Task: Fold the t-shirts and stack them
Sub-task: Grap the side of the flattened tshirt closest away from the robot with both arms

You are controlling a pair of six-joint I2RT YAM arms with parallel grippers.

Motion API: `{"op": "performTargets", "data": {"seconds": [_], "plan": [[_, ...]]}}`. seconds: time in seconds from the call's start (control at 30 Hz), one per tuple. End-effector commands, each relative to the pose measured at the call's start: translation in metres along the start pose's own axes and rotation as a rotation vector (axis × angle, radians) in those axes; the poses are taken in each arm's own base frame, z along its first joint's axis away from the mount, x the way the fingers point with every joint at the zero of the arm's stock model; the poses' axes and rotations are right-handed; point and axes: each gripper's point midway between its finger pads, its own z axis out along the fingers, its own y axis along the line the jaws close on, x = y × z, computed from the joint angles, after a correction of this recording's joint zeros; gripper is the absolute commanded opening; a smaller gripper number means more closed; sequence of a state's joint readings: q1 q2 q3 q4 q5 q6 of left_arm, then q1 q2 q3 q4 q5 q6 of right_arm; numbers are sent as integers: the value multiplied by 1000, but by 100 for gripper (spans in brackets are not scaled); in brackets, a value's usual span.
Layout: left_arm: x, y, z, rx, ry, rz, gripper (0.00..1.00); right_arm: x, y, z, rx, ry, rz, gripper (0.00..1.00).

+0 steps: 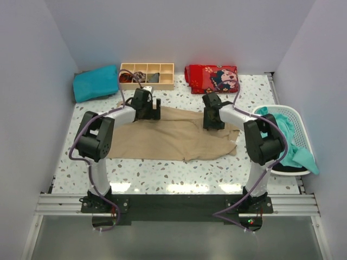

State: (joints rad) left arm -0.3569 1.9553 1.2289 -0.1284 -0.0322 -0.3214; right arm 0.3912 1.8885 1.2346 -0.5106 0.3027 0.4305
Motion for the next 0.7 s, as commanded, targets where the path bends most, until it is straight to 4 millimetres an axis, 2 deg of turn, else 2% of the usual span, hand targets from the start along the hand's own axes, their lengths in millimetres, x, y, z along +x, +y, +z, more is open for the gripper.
{"op": "performTargets", "data": {"seconds": [0.0,0.07,0.1,0.13,0.17,0.2,0.27,0.3,0.37,0.43,0.47,0.5,0.53,0.6,0.63,0.67], "plan": [[6,30,19,-38,9,-47,100,-18,5,18,-16,16,40,56],[-2,40,23,-48,1,-69,100,-14,4,37,-3,65,38,56],[1,45,28,-54,10,-75,100,-28,10,39,-19,54,44,56],[-1,51,31,-61,11,-88,100,-33,13,44,-33,58,43,56],[-5,53,35,-64,11,-95,100,-29,16,56,-27,82,23,56],[-6,55,37,-63,11,-98,100,-49,24,55,-50,52,22,56],[-12,56,42,-63,8,-103,100,-54,26,66,-44,68,-6,56],[-14,56,43,-63,1,-106,100,-70,32,63,-58,36,-10,56],[-19,49,41,-31,-10,-114,100,-79,36,62,-78,19,-26,57],[-20,41,37,-5,-24,-110,100,-98,39,46,-118,-59,-16,57],[-30,35,28,9,-56,-103,100,-100,40,37,-141,-82,-15,58],[-37,30,23,26,-87,-96,100,-106,35,15,-158,-131,-11,59],[-33,22,18,37,-89,-82,100,-113,36,3,-178,-178,-7,60],[-56,8,-4,63,-171,-64,100,-114,27,-31,-205,-233,1,61],[-54,-1,-10,65,-182,-45,100,-114,22,-42,-208,-254,12,61],[-64,-11,-26,80,-219,-31,100,-111,14,-49,-179,-265,27,61]]}}
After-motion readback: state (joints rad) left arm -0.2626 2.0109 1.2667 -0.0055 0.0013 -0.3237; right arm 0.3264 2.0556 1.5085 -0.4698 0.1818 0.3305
